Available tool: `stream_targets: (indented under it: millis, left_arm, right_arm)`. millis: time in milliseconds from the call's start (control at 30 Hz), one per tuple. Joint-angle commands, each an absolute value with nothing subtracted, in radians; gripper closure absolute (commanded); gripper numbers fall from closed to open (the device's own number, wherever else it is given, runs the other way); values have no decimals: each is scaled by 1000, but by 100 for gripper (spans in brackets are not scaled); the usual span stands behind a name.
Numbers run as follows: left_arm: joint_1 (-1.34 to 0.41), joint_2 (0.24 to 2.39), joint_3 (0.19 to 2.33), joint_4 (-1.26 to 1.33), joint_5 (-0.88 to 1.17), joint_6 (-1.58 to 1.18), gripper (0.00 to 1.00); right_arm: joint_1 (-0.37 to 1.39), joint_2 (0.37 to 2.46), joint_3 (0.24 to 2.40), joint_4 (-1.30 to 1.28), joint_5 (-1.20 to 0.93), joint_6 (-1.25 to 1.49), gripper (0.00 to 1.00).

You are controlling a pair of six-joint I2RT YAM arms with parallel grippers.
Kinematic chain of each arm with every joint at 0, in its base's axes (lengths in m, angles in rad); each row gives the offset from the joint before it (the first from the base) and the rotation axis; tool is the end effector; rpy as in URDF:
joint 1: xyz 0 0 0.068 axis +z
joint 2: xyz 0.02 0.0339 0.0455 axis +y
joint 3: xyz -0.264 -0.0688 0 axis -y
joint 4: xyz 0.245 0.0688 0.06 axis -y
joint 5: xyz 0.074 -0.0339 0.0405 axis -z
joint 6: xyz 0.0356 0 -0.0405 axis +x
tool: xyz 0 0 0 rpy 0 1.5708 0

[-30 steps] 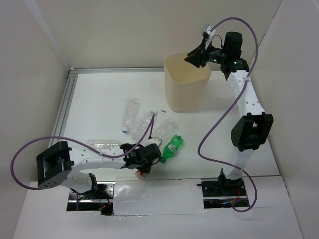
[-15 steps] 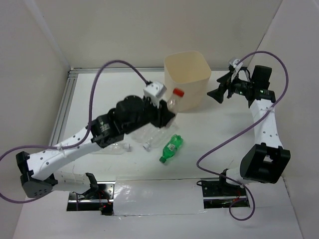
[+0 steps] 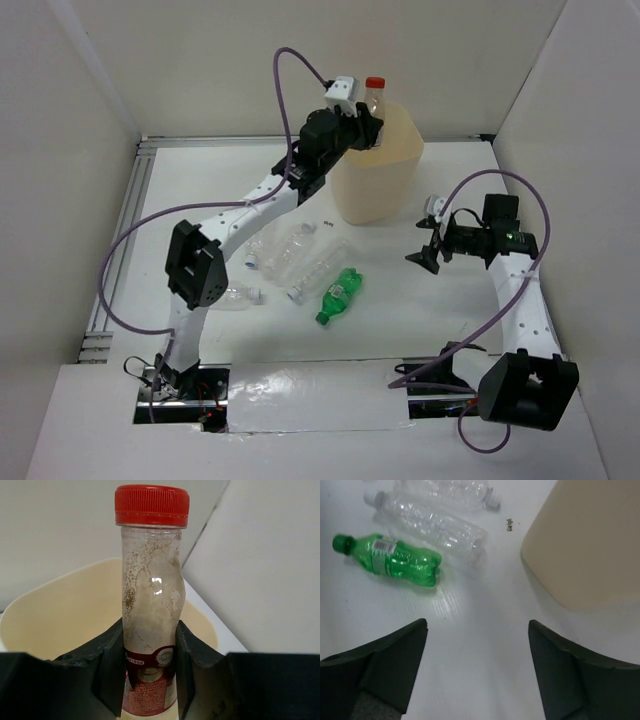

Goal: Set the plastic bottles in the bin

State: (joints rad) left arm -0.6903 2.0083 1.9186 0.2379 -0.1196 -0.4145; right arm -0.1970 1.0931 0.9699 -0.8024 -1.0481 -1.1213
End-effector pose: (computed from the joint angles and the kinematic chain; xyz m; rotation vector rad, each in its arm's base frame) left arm 0.3801 -0.3084 0.4066 0.1011 1.4722 -0.8213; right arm 0.2064 -0.0097 0.3041 -1.2248 1.6011 0.4991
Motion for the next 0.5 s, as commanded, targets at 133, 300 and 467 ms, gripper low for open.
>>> stream_targets:
  millis: [133, 300, 467]
  left_arm:
    - [-704, 2121, 2100, 249, -209, -350, 18]
    - [-704, 2034, 2115, 224, -158, -292, 1]
    - [-724, 1742, 1874, 83, -245, -278, 1]
  right_arm:
    - [-132, 983, 809, -839, -1083, -1460, 0]
    - [54, 1047, 730, -789, -1069, -1798, 0]
    - [285, 1149, 684, -501, -910, -1798, 0]
